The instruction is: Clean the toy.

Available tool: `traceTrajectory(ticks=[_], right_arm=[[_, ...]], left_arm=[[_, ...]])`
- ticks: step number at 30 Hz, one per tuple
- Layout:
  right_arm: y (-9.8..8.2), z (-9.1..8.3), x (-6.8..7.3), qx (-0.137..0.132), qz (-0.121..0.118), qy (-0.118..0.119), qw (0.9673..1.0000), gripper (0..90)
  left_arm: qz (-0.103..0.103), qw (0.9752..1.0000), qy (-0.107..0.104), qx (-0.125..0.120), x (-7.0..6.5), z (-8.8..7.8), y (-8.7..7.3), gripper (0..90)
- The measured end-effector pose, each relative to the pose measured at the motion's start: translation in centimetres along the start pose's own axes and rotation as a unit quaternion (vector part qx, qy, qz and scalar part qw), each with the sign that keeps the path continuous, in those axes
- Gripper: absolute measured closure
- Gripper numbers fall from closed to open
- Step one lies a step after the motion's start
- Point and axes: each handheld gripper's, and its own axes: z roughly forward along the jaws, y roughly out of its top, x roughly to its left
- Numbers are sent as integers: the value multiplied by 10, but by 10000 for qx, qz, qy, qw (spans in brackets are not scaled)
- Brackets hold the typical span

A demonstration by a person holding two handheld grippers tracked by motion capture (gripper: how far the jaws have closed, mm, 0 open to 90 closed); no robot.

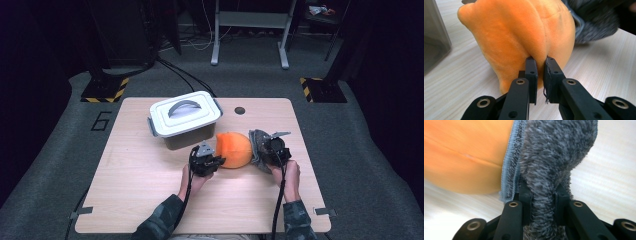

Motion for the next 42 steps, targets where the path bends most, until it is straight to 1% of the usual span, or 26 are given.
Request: traceTrajectory(ticks=[1,2,4,5,6,7,9,10,11,13,15,17,19,20,21,24,27,28,31,35,39,40,42], right_arm=[[3,-7,3,-99,-38,23,9999,742],[6,-13,7,-174,-84,58,9998,742],[11,-24,15,-323,-202,141,9992,741],[14,-29,20,-415,-290,210,9985,740],[14,-29,20,-415,-290,210,9985,740],[20,-37,30,-553,-465,334,9968,740],[24,-41,39,-617,-601,470,9952,739],[26,-43,45,-639,-659,507,9945,738],[28,-44,51,-659,-673,554,9940,738],[32,-44,59,-689,-840,668,9918,737],[35,-41,65,-646,-941,667,9912,737],[36,-36,69,-561,-958,641,9917,737],[36,-30,70,-519,-1026,604,9915,740],[35,-28,70,-482,-1008,557,9922,741],[35,-27,70,-472,-1030,510,9922,742],[34,-24,66,-459,-985,446,9931,743],[32,-23,61,-416,-872,354,9947,744],[31,-22,58,-436,-879,333,9946,744],[27,-21,49,-385,-711,271,9964,744],[21,-16,36,-291,-552,98,9980,745],[13,-8,22,-169,-383,-36,9991,745],[11,-6,19,-97,-302,-27,9995,745],[7,1,13,-18,-277,-71,9996,745]], left_arm=[[27,10000,5,3,0,0,0,821],[-16,10000,-1,-5,-1,0,0,821],[-4,10000,16,-10,-1,0,0,821],[-11,10000,14,-15,-2,0,0,821],[-11,10000,14,-15,-2,0,0,821],[-7,10000,14,-9,-2,0,0,821],[20,10000,17,0,-2,0,0,821],[74,10000,39,8,-2,0,1,821],[92,10000,33,15,-2,0,1,821],[165,9998,41,48,-3,0,2,821],[167,9998,14,66,-3,0,2,821],[146,9999,25,52,-3,0,2,821],[161,9999,42,40,-3,0,2,821],[130,9999,35,32,-3,0,2,820],[128,9999,37,32,-3,0,2,820],[135,9999,31,37,-2,1,2,821],[134,9999,25,45,-2,1,2,821],[131,9999,26,43,-2,1,2,821],[131,9999,20,41,-2,1,1,821],[116,9999,-2,37,-1,1,1,821],[116,9999,9,43,-2,2,1,820],[111,9999,-2,38,-2,2,1,820],[88,9999,-13,54,-1,2,1,820]])
